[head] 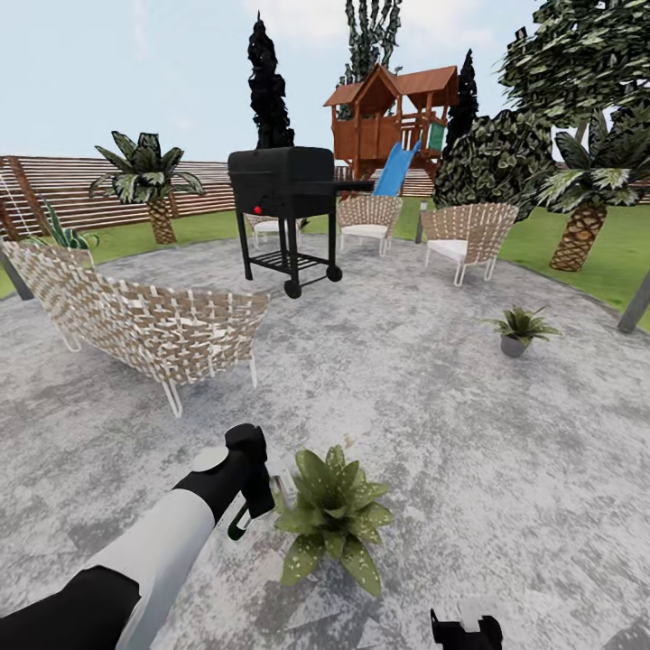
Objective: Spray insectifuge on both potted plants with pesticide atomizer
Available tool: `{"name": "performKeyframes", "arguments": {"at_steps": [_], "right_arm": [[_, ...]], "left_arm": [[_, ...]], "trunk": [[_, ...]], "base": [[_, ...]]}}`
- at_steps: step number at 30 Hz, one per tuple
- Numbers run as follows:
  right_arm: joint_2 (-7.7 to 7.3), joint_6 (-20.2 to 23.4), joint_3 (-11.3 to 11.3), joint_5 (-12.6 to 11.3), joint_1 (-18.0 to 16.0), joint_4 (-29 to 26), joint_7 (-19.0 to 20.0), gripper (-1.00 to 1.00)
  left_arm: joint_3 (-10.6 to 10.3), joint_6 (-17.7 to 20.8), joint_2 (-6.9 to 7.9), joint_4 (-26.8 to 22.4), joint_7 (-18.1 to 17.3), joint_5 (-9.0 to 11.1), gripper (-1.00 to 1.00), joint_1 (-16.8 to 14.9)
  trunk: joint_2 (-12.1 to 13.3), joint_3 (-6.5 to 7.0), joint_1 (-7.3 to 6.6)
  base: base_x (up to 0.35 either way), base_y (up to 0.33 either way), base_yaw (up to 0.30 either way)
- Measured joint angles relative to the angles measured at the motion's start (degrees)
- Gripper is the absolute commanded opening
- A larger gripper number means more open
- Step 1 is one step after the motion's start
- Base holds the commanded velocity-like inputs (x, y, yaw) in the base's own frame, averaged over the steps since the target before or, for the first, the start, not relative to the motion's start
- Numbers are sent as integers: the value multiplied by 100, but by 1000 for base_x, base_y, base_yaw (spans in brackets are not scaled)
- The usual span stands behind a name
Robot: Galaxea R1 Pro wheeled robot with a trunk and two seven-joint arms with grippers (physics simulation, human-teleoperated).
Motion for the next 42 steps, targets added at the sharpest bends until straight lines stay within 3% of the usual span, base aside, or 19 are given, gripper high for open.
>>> {"name": "performKeyframes", "arguments": {"at_steps": [12,42], "right_arm": [[-1,-2,2,1,1,-1,-1,100],[-9,-1,-2,0,0,1,-6,100]], "left_arm": [[-12,-37,-14,2,4,2,-100,18],[-11,-37,-67,0,3,-7,-100,28]], "trunk": [[1,17,2],[1,18,2]], "base": [[48,37,-191],[18,56,-35]]}}
